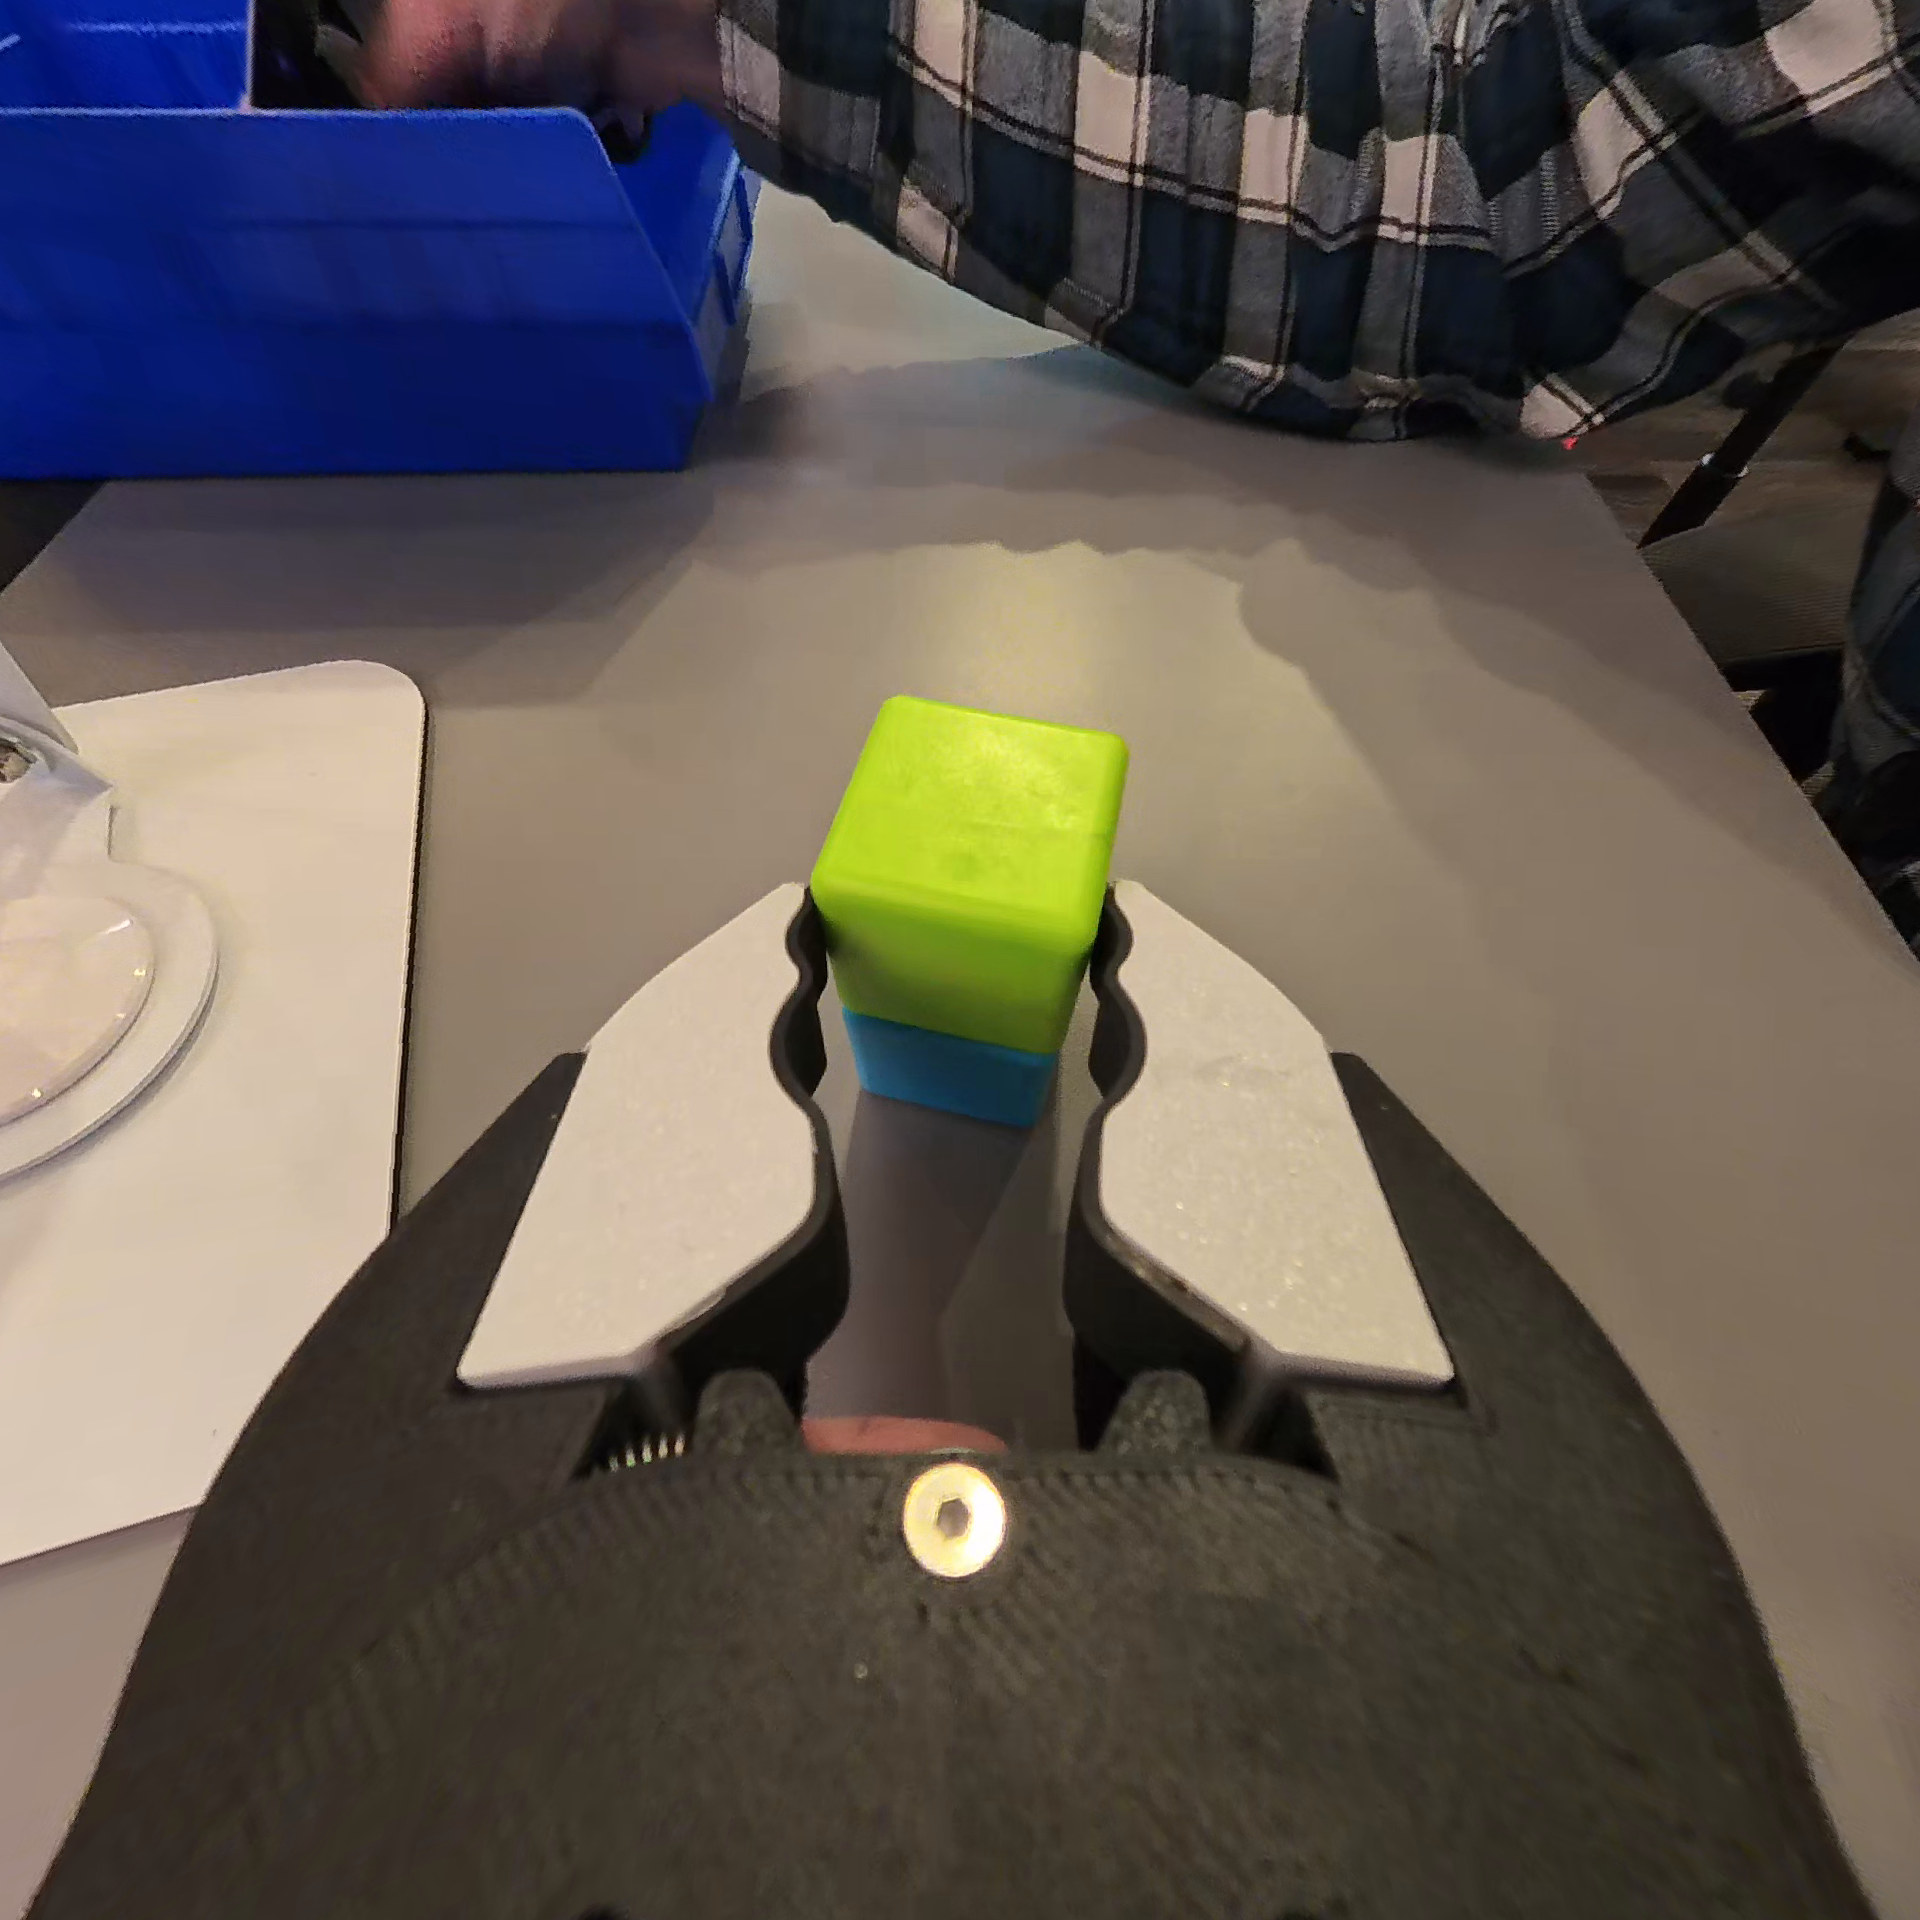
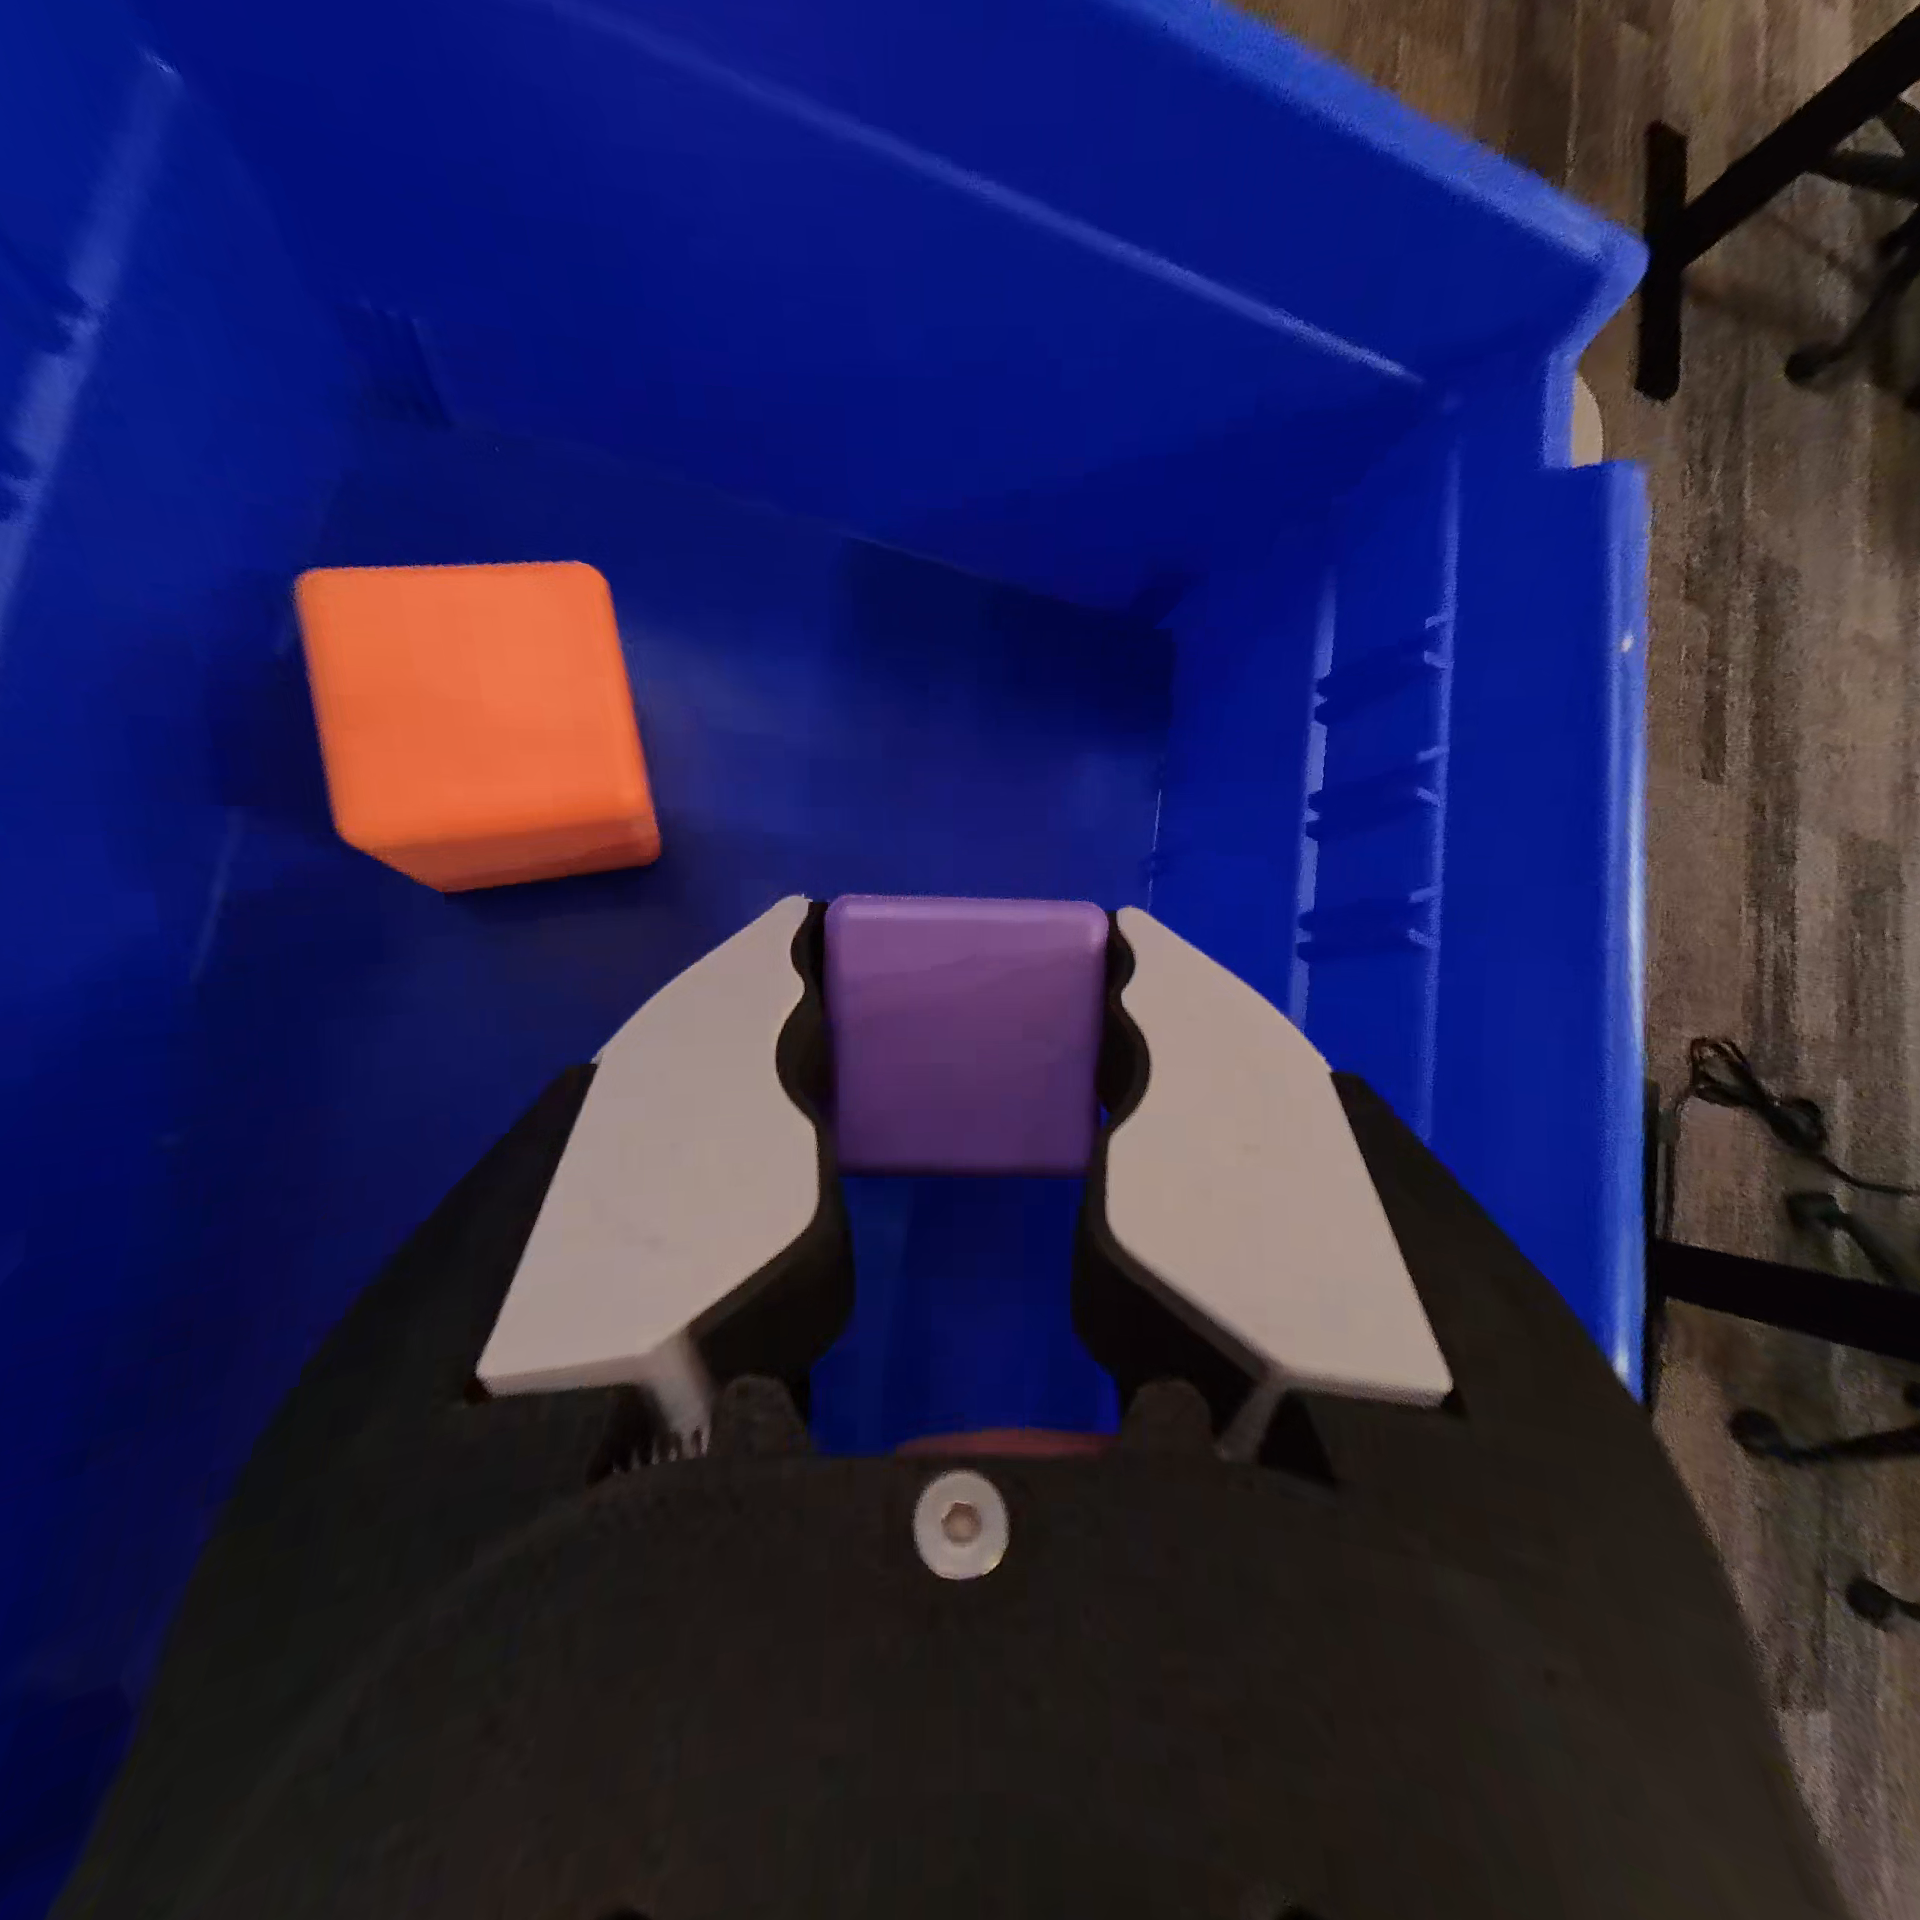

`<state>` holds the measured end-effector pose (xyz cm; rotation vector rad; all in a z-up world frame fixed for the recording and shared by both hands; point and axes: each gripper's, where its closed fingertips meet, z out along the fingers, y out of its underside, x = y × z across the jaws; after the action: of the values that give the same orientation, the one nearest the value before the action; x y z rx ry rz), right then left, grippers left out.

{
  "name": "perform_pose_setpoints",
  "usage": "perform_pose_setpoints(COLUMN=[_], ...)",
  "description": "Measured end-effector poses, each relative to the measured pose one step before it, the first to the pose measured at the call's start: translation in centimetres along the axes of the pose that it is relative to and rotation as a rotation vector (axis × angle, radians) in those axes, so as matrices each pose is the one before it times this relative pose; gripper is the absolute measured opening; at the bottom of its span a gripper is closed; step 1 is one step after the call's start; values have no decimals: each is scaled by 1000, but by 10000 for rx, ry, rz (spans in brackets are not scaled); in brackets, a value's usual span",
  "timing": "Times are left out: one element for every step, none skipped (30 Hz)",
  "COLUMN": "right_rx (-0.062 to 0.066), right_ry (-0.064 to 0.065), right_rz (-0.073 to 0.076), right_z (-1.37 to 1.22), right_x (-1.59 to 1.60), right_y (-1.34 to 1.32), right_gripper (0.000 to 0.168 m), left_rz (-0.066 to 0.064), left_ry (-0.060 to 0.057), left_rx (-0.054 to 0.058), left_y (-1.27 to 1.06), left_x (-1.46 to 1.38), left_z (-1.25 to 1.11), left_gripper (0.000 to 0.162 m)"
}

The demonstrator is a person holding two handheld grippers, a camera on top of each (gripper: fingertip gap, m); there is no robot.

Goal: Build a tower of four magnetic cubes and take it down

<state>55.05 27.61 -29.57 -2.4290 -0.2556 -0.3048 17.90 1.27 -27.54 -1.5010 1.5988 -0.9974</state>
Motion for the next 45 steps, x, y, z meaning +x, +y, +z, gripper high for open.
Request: perform_pose_setpoints(right_rx=[-137,-95,-110,-63,17,18,40,72,81,123,245,316,327,326,308,294,307,311,283,214,164,122,119,109,69,36,20,31,54,73,78,77,89,109,112,101,110,133,129,122,130,130,123,130,157], right_ry=[35,19,13,35,55,24,-26,-42,52,101,43,-50,-57,-49,-75,-68,-103,-221,-265,-145,-30,-43,-132,-163,-87,-12,-24,-78,-80,-36,-20,-56,-94,-105,-108,-114,-105,-101,-110,-120,-150,-212,-269,-316,-405], right_rz=[20,29,-3,-13,33,12,-9,-21,-80,-112,-54,-5,-43,-101,-128,-140,-142,-143,-149,-167,-222,-220,-164,-115,-103,-138,-147,-108,-75,-80,-93,-87,-75,-75,-88,-88,-94,-121,-121,-115,-128,-131,-118,-107,-94], right_z=[378,348,278,195,83,-22,-147,-317,-500,-742,-970,-1136,-1255,-1325,-1331,-1317,-1265,-1165,-1014,-848,-704,-563,-451,-340,-255,-214,-202,-208,-246,-287,-317,-325,-334,-342,-347,-337,-348,-353,-361,-338,-325,-298,-253,-213,-135], right_x=[122,101,82,124,177,108,-7,-67,42,121,81,-44,-99,-161,-266,-330,-448,-698,-837,-728,-604,-592,-681,-683,-517,-364,-353,-389,-363,-277,-249,-294,-339,-361,-390,-417,-421,-465,-515,-562,-638,-784,-879,-994,-1157], right_y=[291,246,271,178,36,-3,-86,-209,-294,-437,-666,-836,-910,-947,-961,-958,-980,-960,-885,-753,-656,-555,-504,-444,-346,-272,-225,-231,-264,-290,-304,-299,-325,-339,-358,-343,-380,-421,-452,-442,-472,-478,-469,-483,-518], right_gripper=[50,50,50,50,50,54,61,63,64,66,66,65,64,62,60,57,56,54,53,53,52,52,52,52,53,53,53,52,53,52,52,52,52,52,51,51,50,50,50,50,50,49,49,49,49], left_rz=[-5,-4,0,12,8,4,2,-1,4,11,10,9,6,0,5,-1,-5,3,-25,11,43,20,-63,-57,49,24,-60,-62,31,45,18,47,50,63,-3,-22,-17,-12,19,37,17,-17,12,23,16], left_ry=[3,3,-2,-7,-3,3,-2,3,1,-4,-5,-5,-5,-4,-6,0,21,5,21,83,27,-20,11,-46,-129,-80,-18,-42,-94,19,76,34,33,-10,-24,16,-33,-68,-16,21,-18,-40,50,-34,-23], left_rx=[2,1,-4,-9,-9,-8,-4,0,-1,-4,-7,-7,-5,-4,-9,-6,10,18,30,23,-23,-52,-42,-44,-14,-79,-173,-335,-392,-385,-355,-259,-216,23,60,-36,-109,-82,-40,-20,-29,-76,-101,-25,0], left_y=[2,-6,1,-6,-11,-8,-3,-4,-3,5,-5,0,2,-4,-2,-6,-8,-11,-34,-6,17,15,-32,-39,-22,134,336,638,763,745,643,416,170,-132,-170,9,111,65,-25,-46,-33,47,104,12,-21], left_x=[7,6,7,11,19,9,4,4,8,7,5,7,-1,5,-2,10,31,16,46,181,122,65,78,-57,-152,-105,-60,-111,-161,48,130,91,86,33,-25,-8,-60,-108,-12,55,-4,-57,61,-24,-32], left_z=[15,10,7,9,17,8,15,9,9,-2,1,-8,6,-7,-1,1,-2,9,12,12,10,2,-38,-107,-174,-141,-38,125,271,358,411,381,250,121,58,68,115,114,106,98,105,111,92,48,8], left_gripper=[49,49,49,49,49,49,49,49,49,49,49,49,49,49,49,49,49,49,49,49,49,54,65,71,72,74,78,81,82,83,84,84,84,82,80,77,75,74,71,67,64,59,53,51,51])
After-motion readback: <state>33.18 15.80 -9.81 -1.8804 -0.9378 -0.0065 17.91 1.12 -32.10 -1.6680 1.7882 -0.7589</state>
